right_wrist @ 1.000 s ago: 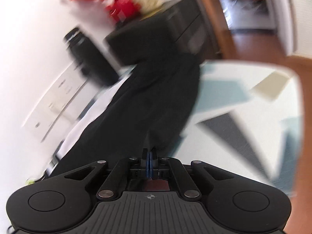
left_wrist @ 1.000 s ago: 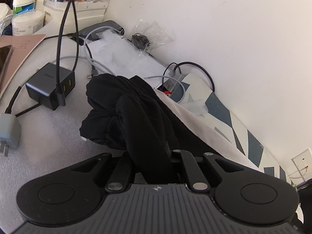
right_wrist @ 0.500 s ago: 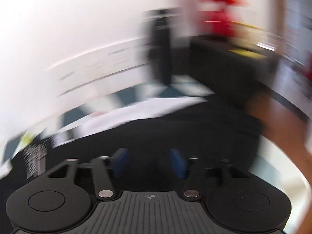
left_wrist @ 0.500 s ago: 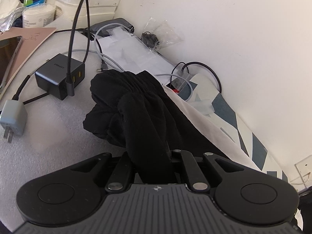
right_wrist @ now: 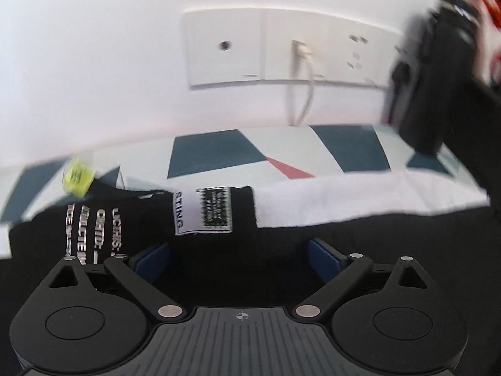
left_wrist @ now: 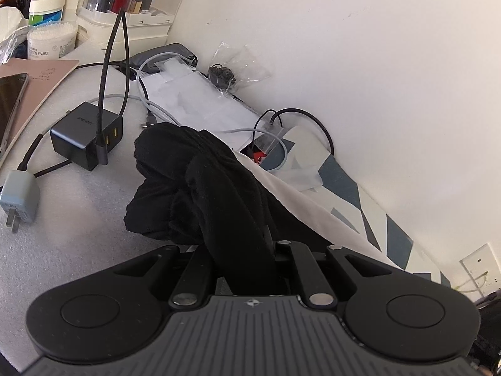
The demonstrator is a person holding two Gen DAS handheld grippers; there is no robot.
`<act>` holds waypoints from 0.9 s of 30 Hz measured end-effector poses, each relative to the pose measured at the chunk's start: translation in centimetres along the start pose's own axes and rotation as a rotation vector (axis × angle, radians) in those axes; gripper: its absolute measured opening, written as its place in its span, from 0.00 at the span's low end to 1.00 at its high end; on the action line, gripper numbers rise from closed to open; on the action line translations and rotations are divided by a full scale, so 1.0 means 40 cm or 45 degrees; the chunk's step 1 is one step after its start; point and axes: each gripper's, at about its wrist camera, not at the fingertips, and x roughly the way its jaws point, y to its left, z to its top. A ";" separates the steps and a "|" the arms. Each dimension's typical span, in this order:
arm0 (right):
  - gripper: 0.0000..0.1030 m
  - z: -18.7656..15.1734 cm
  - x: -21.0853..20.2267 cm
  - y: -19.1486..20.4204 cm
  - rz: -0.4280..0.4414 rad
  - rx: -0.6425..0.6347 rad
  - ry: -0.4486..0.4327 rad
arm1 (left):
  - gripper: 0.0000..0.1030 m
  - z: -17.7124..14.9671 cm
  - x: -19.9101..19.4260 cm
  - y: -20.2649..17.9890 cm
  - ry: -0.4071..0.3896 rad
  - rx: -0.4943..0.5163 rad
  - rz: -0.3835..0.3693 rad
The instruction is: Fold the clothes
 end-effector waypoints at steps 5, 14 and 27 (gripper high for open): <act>0.90 -0.055 -0.175 -0.083 -0.026 0.144 -0.091 | 0.09 0.010 -0.014 -0.047 0.000 0.114 0.003; 0.96 -0.313 -0.601 -0.395 -0.177 0.720 -0.346 | 0.09 -0.028 -0.099 -0.316 -0.159 0.703 -0.175; 0.96 -0.401 -0.591 -0.592 0.031 0.888 -0.361 | 0.10 -0.606 -0.003 -0.888 0.126 1.335 -0.529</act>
